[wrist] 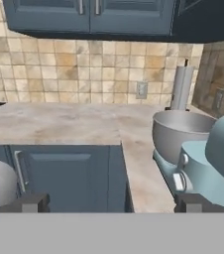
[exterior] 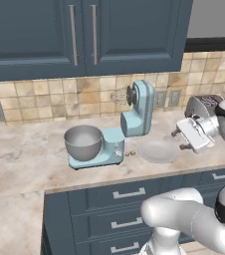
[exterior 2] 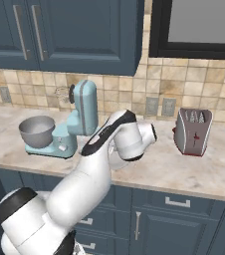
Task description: Add butter and sugar cubes to the stand mixer bowl and then turn on the stand mixer to begin making frosting.
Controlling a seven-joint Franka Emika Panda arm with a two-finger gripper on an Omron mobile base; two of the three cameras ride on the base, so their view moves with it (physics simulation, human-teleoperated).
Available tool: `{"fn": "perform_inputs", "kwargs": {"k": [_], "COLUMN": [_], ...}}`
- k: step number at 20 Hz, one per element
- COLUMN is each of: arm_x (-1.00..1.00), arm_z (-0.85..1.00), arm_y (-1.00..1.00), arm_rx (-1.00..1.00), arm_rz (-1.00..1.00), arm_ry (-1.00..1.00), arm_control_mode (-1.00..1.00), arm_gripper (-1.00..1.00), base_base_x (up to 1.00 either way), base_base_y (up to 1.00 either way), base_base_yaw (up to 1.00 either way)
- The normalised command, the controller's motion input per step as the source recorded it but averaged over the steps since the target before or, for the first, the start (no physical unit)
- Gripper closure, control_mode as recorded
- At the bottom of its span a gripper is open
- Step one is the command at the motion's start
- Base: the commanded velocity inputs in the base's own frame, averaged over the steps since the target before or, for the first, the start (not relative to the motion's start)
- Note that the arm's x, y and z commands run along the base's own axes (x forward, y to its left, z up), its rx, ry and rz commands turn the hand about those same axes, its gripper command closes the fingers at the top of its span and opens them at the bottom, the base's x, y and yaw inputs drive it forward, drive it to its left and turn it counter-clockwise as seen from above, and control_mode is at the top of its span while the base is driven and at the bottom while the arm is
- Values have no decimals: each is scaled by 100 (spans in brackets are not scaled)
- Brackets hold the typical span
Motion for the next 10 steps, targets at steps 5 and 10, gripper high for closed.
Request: {"fn": "perform_inputs", "kwargs": {"k": [5, 10], "arm_x": [23, 24], "arm_z": [-40, -14], "arm_y": [2, 24], "arm_rx": [10, 6], "arm_rz": [10, 0], "arm_ry": [-6, -1], "arm_control_mode": [-100, -100], "arm_gripper": [-100, -100], "base_base_x": [0, 0], "base_base_y": [0, 0], "base_base_yaw": [0, 0]}}
